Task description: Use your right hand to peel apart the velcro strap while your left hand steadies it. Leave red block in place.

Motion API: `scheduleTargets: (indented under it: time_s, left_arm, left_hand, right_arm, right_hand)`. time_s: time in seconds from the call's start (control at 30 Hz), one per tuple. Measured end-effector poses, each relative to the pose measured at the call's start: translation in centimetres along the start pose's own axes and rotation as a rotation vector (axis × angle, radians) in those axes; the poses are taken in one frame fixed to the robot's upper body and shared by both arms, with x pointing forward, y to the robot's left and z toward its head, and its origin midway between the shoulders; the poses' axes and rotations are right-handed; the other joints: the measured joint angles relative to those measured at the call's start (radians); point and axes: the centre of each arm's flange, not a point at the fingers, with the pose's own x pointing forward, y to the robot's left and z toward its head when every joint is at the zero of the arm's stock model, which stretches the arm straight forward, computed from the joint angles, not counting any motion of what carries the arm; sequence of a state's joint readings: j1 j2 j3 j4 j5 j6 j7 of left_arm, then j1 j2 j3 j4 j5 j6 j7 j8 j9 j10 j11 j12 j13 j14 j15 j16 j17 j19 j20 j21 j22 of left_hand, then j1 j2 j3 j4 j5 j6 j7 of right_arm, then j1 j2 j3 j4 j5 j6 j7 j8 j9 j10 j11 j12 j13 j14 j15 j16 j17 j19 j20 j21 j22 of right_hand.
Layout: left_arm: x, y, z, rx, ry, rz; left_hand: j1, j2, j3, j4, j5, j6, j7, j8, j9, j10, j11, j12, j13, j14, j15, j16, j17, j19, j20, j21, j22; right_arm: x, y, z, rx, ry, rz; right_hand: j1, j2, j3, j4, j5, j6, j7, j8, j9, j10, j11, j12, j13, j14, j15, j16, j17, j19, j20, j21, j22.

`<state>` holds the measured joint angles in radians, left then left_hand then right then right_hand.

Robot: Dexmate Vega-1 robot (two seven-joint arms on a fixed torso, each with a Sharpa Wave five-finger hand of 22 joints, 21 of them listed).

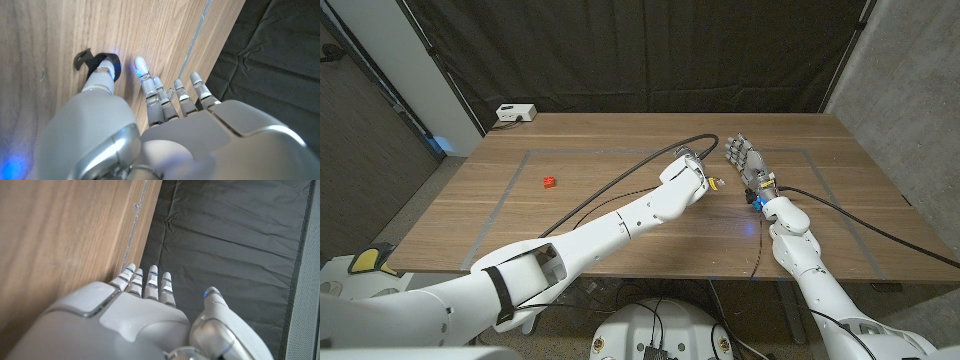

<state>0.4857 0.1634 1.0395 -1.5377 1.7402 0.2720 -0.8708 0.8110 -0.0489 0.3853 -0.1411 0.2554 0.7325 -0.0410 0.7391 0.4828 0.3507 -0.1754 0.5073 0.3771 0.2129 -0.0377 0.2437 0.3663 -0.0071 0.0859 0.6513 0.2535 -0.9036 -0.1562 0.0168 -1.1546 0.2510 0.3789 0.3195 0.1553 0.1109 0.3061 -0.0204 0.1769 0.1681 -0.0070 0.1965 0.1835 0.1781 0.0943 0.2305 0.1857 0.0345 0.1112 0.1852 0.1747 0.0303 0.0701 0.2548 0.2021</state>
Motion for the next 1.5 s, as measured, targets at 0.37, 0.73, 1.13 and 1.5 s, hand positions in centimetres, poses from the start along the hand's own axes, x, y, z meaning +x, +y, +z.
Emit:
scheduleTargets:
  time_s: [0.37,0.73,1.13,1.5]
  left_arm:
    - [0.0,-0.6,0.2,0.005,-0.002,-0.004]
    - [0.3,-1.3,0.4,-0.006,-0.027,-0.002]
    - [0.5,-1.6,0.4,-0.045,-0.059,0.046]
    - [0.5,-2.4,0.2,-0.085,-0.058,0.128]
  left_hand:
    - [0.017,0.012,0.014,0.006,-0.002,-0.020,0.060,-0.069,-0.085,0.016,-0.005,0.007,-0.024,0.011,-0.001,-0.012,0.000,0.007,0.000,0.022,0.005]
    - [0.054,0.128,0.087,0.013,-0.035,0.005,0.036,-0.161,-0.204,0.058,-0.020,0.027,-0.060,0.053,-0.002,-0.026,-0.014,0.030,-0.004,0.074,0.003]
    - [0.089,0.184,0.156,-0.001,-0.071,0.051,0.017,-0.228,-0.283,0.085,-0.028,0.042,-0.087,0.085,-0.003,-0.034,-0.028,0.059,0.002,0.115,-0.013]
    - [0.102,0.176,0.190,0.023,-0.083,0.258,0.050,-0.219,-0.301,0.225,-0.020,0.098,-0.114,0.236,-0.008,-0.009,-0.032,0.127,-0.031,0.201,-0.031]
  right_arm:
    - [-0.3,0.0,0.1,-0.007,-0.013,-0.020]
    - [-0.4,0.2,0.5,-0.020,-0.023,-0.026]
    - [-0.2,0.4,0.8,-0.034,-0.011,-0.020]
    - [0.2,0.6,0.8,-0.042,0.009,-0.013]
  right_hand:
    - [0.000,0.000,0.000,0.000,0.000,0.012,0.002,0.000,0.000,0.014,0.000,0.000,0.000,0.023,0.002,0.000,0.000,0.016,0.006,0.000,0.000]
    - [0.000,0.000,0.000,0.000,0.005,0.018,0.007,0.000,0.000,0.014,0.000,0.000,0.000,0.023,0.002,0.000,0.000,0.018,0.007,0.000,0.000]
    - [-0.009,-0.001,0.000,0.000,0.005,0.018,0.007,0.000,0.000,0.020,0.005,0.000,0.000,0.034,0.002,0.000,0.000,0.017,0.007,0.000,0.000]
    - [-0.009,-0.001,-0.004,0.004,0.005,0.018,0.007,0.000,0.000,0.020,0.005,0.000,0.000,0.034,0.002,0.000,0.000,0.017,0.007,0.000,0.000]
